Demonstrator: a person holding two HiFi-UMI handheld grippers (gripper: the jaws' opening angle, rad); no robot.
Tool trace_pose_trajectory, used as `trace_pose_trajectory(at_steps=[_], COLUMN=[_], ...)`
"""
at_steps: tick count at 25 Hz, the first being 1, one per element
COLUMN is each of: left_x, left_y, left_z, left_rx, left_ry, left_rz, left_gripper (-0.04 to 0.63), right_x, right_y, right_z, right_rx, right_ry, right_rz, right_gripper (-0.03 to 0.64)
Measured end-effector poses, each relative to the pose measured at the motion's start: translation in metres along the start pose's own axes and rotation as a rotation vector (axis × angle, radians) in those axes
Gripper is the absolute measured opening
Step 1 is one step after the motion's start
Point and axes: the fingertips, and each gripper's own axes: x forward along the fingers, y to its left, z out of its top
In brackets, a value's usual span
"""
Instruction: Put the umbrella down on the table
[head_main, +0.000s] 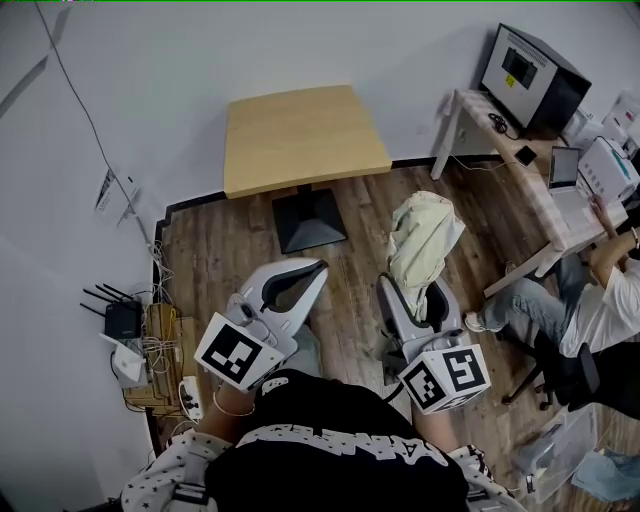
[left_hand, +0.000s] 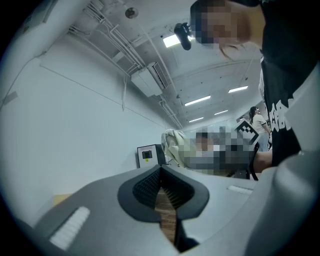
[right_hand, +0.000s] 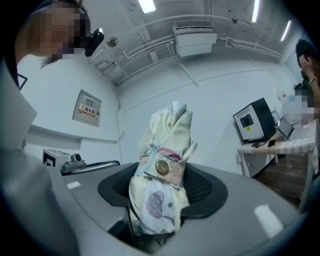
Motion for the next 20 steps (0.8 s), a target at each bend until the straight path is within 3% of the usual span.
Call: trace_pose_trajectory(at_steps=[3, 20], left_x=[0.012, 0.075], left_y=[0.009, 0.067], left_z=[-0.003, -0.024], left_rx=[0.007, -0.036], left_ry=[-0.038, -0.004], left_rz=[-0.019, -0.121], left_gripper=[0.0, 0.0], right_x=[0.006, 0.069], right_y=[-0.008, -0.053], right_z=[-0.001, -0.004], right_rx=[-0.004, 0.0], right_ry=[-0.001, 0.027], right_rz=[-0.028, -0.135], right_gripper=[0.278, 0.278])
